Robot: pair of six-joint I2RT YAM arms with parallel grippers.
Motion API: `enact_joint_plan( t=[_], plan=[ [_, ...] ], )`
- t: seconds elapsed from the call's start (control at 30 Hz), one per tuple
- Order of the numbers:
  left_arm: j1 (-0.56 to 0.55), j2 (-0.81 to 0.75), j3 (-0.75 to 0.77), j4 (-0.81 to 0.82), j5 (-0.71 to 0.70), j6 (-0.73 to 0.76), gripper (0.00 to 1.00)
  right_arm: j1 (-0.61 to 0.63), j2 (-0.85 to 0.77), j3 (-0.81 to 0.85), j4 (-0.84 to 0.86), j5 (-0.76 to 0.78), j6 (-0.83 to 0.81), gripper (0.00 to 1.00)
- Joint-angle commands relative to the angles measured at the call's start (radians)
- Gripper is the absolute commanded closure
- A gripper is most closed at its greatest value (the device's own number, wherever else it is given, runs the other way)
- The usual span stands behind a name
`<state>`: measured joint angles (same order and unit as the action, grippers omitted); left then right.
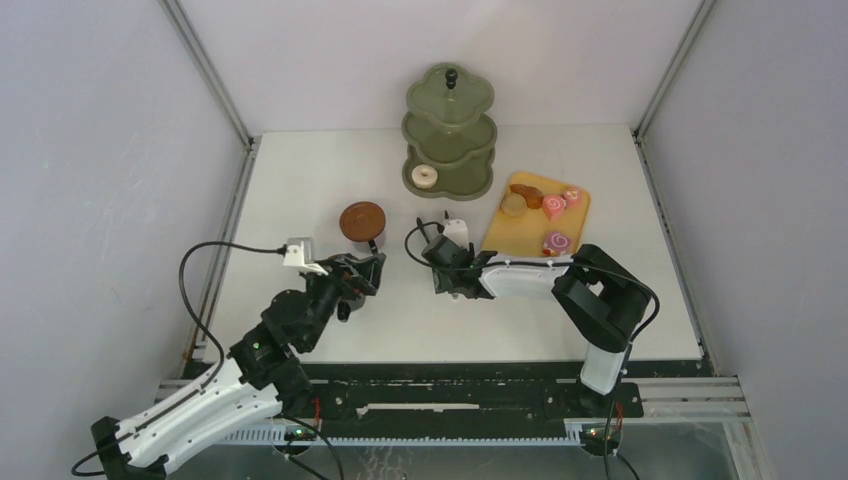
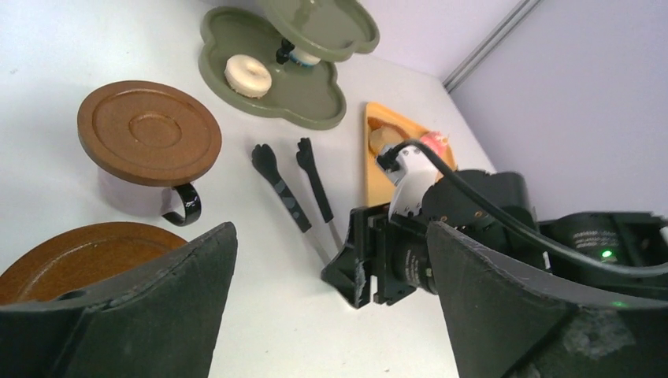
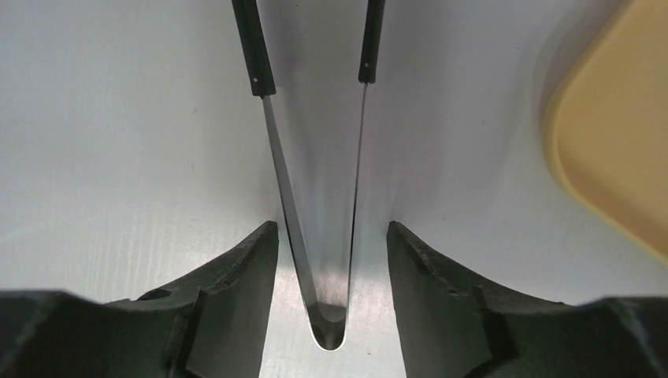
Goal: Serve the afternoon tea
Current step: Place the clamp at the center of the board.
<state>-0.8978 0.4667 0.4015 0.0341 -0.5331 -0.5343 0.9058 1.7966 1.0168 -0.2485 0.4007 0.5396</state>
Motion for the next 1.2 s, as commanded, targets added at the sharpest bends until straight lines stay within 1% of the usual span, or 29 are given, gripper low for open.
enact_joint_plan(
  t=[0.0,0.1,0.17,0.27,0.37,0.4,0.67,0.9,0.97,1.17],
  plan=[
    [-0.003,-0.066,-0.014,0.015,-0.027,-0.059,0.01,0.007,-0.058,-0.023,0.066,0.033,0.02,0.36],
    [-0.003,-0.078,-0.02,0.012,-0.016,-0.054,0.0,0.006,-0.052,-0.023,0.095,0.037,0.015,0.28],
    [-0.003,-0.069,-0.02,0.003,-0.022,-0.059,0.0,0.004,-0.042,-0.023,0.122,0.037,0.018,0.26],
    [-0.003,-0.073,-0.034,0.005,-0.039,-0.079,0.0,0.004,-0.024,-0.023,0.164,0.054,0.015,0.25],
    [-0.003,-0.099,-0.064,0.025,-0.055,-0.088,0.0,-0.005,-0.008,-0.013,0.167,0.048,0.059,0.16],
    [-0.003,-0.109,-0.072,0.03,-0.062,-0.089,0.0,-0.014,-0.003,-0.011,0.171,0.03,0.062,0.15],
    [-0.003,-0.129,-0.095,0.017,-0.131,-0.117,0.0,-0.051,0.023,-0.007,0.198,0.009,0.063,0.16],
    [-0.003,-0.124,-0.101,-0.001,-0.185,-0.134,0.0,-0.06,0.04,0.028,0.179,0.032,0.039,0.18],
    [-0.003,-0.125,-0.102,-0.005,-0.197,-0.161,0.0,-0.064,0.037,0.035,0.178,0.022,0.028,0.19],
    [-0.003,-0.115,-0.104,-0.016,-0.216,-0.172,0.01,-0.07,0.072,0.065,0.152,0.022,0.008,0.2]
  ],
)
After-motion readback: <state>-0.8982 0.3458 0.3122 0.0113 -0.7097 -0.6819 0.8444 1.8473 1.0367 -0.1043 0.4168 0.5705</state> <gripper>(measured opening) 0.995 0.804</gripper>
